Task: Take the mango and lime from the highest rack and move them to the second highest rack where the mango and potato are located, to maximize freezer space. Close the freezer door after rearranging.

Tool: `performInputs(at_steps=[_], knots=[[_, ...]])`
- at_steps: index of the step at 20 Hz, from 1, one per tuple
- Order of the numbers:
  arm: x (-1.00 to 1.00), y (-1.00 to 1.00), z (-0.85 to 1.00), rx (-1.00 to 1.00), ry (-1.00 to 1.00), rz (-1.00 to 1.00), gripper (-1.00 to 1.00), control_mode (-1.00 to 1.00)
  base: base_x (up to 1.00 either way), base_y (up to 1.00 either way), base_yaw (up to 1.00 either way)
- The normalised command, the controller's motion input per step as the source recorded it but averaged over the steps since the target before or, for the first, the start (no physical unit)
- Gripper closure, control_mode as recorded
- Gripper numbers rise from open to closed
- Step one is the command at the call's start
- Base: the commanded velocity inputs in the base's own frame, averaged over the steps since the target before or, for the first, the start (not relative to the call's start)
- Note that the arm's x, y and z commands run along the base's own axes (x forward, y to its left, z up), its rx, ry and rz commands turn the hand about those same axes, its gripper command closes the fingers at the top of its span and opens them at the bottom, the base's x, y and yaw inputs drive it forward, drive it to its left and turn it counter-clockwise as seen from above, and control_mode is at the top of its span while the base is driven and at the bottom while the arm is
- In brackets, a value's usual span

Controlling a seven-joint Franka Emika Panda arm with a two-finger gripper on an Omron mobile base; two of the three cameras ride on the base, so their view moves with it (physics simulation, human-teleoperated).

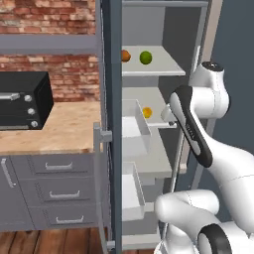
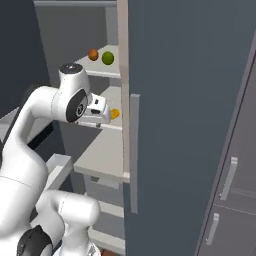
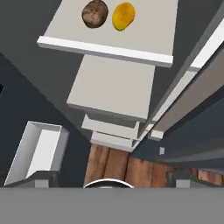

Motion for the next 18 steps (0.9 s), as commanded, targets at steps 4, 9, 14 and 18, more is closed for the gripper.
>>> performInputs(at_steps=[4,9,14,18], knots=[[0.00,0.00,0.00,0.00,0.00,0.00,-1.00,1.00,0.03,-0.03,0.42],[0.00,0.00,0.00,0.00,0.00,0.00,-1.00,1.00,0.30,0.00,0.03],[0.00,0.00,0.00,0.00,0.00,0.00,-1.00,1.00,0.20,-0.41,0.00],[0.00,0.00,0.00,0.00,0.00,0.00,-1.00,1.00,0.33,-0.42,0.00]])
